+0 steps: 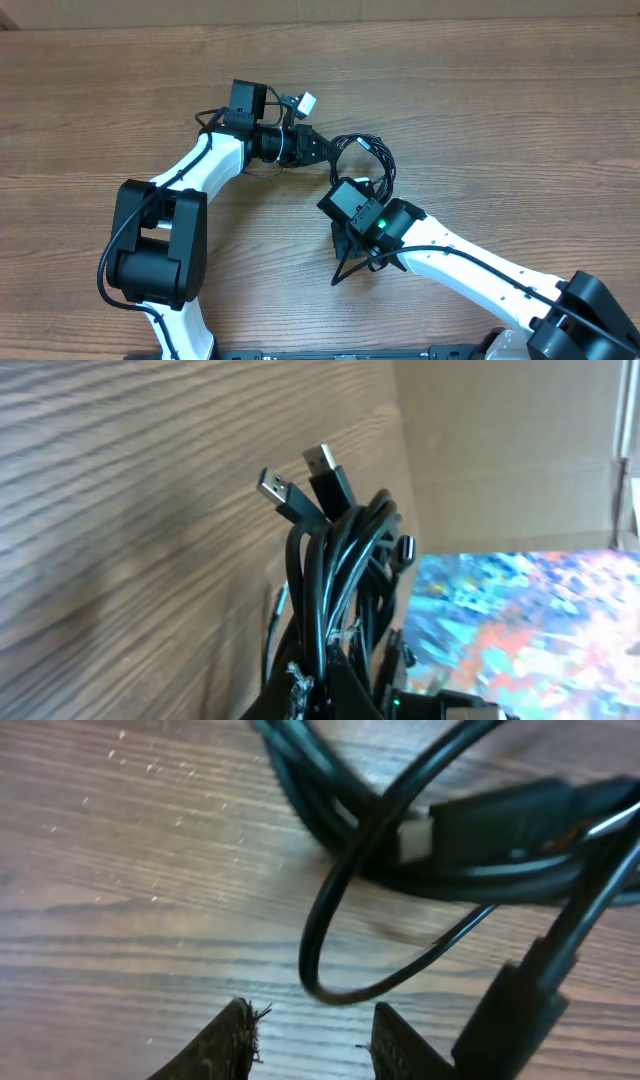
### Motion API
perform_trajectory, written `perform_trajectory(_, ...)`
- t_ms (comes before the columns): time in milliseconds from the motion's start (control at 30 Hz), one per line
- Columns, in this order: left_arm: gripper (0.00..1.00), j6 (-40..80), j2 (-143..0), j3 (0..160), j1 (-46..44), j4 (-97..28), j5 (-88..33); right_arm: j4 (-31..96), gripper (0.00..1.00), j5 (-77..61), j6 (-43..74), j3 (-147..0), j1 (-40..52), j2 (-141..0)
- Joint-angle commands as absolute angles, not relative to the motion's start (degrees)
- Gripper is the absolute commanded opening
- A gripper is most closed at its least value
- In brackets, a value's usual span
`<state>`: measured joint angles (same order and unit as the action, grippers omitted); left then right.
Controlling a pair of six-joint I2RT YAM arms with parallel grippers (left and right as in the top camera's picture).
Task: Untangle cables
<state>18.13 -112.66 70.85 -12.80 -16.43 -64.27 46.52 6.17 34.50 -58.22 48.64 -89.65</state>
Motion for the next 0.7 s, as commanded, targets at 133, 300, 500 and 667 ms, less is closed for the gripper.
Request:
perform_trajectory(133, 0.04, 23.0, -113.25, 70.98, -13.15, -15.77, -70.17, 45.78, 0.36, 11.2, 34.41, -57.14, 48.73, -89.89)
perform_trajectory(300, 0.04, 24.34, -113.25, 70.98, -13.15, -15.73, -71.46, 45.71, 0.36, 11.2, 34.41, -57.14, 48.73, -89.89)
perform_trajectory(500, 0.04, 24.47, -113.25, 70.98, -13.13, -15.53, -71.5, 45.74, 0.04, 11.05, 34.46, -57.14, 48.73, -89.86)
perform_trajectory(667, 0.04, 20.73, -113.25, 70.98, -13.15, -14.46, -70.37, 46.52, 0.04, 4.51, 34.72, -61.54, 48.01, -89.01)
